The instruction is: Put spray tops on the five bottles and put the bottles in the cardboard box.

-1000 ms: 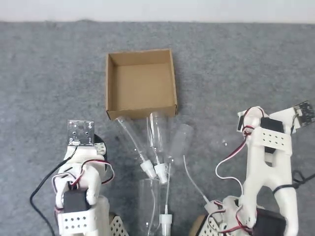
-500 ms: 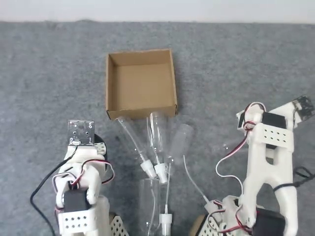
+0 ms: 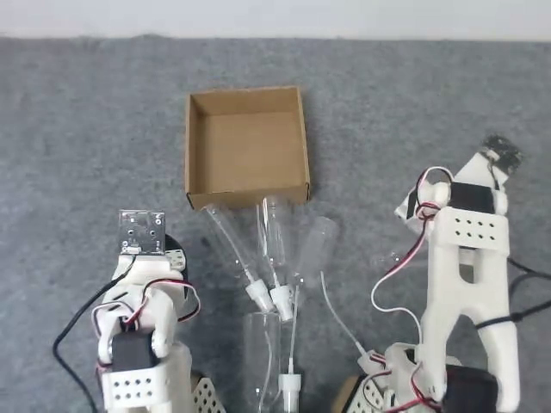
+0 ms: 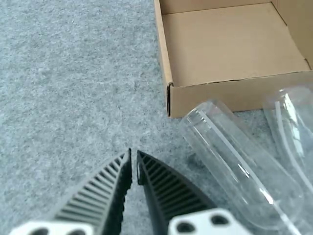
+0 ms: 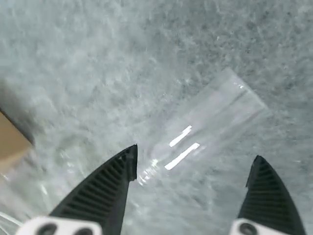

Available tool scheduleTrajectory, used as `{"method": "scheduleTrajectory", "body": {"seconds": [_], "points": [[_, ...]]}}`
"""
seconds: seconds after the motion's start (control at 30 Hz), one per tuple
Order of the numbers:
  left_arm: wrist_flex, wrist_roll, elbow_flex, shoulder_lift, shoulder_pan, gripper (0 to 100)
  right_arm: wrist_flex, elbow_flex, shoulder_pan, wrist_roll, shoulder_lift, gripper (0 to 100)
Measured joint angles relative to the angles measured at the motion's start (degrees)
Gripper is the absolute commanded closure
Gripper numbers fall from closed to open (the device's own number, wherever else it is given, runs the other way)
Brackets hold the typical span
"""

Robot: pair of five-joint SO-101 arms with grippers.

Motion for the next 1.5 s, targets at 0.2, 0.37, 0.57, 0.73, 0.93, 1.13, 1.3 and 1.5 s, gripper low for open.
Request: {"method": "scheduleTrajectory", "body": {"seconds": [0.2,0.37,0.57,0.73,0.93,1.13,1.3,1.5], "points": [[0.0,0.0,0.1,0.0,0.0,98,2.9,-0.8,0.1,9.0,0.0,69.1],[-1.4,0.0,0.9,0.0,-0.1,98,6.9,-5.4,0.1,17.5,0.0,69.1],[-3.0,-0.1,1.8,0.0,-0.1,98,8.2,-6.3,0.1,27.8,0.0,69.1],[-3.0,-0.1,1.8,0.0,-0.1,98,8.2,-6.3,0.1,38.8,0.0,69.1],[-3.0,-0.1,1.8,0.0,-0.1,98,8.2,-6.3,-2.0,54.5,0.0,69.0],[-3.0,-0.1,1.8,0.0,-0.1,98,8.2,-6.3,-5.2,60.5,0.0,69.0],[-3.0,-0.1,1.8,0.0,-0.1,98,8.2,-6.2,-6.9,67.9,0.0,69.0],[-3.0,-0.1,1.8,0.0,-0.1,98,8.2,-2.0,-9.1,77.5,0.0,68.9]]}}
